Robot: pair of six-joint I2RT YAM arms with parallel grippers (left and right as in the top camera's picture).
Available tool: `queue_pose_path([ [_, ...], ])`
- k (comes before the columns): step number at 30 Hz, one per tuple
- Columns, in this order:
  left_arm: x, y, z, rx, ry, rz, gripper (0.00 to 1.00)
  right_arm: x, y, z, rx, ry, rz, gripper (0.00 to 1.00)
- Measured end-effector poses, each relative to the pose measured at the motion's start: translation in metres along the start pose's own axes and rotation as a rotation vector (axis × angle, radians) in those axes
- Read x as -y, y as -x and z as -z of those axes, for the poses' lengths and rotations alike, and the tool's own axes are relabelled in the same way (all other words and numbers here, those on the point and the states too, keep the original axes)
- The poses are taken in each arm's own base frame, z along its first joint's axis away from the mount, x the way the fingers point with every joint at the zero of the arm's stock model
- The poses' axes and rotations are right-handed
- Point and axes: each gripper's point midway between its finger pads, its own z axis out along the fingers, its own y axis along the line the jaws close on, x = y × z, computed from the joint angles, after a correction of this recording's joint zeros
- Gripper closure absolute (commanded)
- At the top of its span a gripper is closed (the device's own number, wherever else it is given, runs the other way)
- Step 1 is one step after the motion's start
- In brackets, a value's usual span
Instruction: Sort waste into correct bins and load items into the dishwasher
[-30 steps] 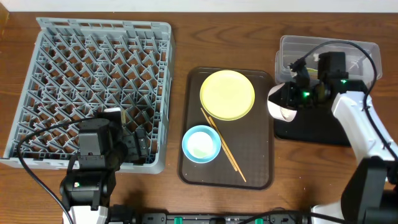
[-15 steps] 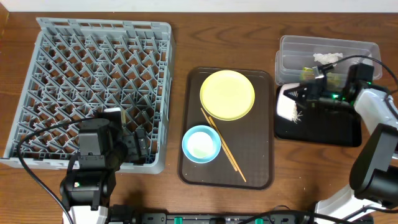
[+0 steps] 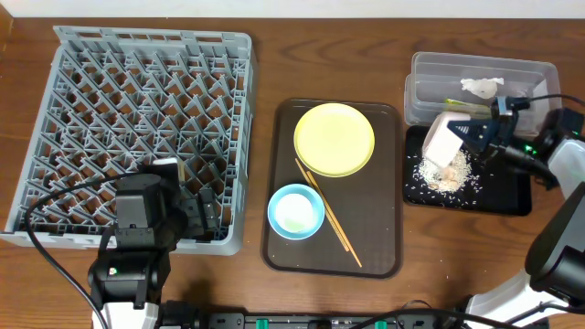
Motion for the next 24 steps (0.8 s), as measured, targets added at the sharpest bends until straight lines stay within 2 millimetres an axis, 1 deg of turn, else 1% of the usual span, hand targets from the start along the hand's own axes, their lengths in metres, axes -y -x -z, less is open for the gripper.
queue_pose_path([
  [8,0.0,0.0,0.0,0.0,0.0,0.0,0.09,-0.001,0.014,0.033,0.096,0.024,-0.091,0.99],
  [18,0.0,0.0,0.0,0.0,0.0,0.0,0.09,0.002,0.03,0.082,0.237,0.039,-0.129,0.99],
  [22,0.0,0.0,0.0,0.0,0.0,0.0,0.09,0.002,0.029,0.079,0.227,0.039,-0.128,0.99],
  [24,0.0,0.0,0.0,-0.001,0.0,0.0,0.09,0.001,0.027,0.073,0.209,0.038,-0.126,0.99],
])
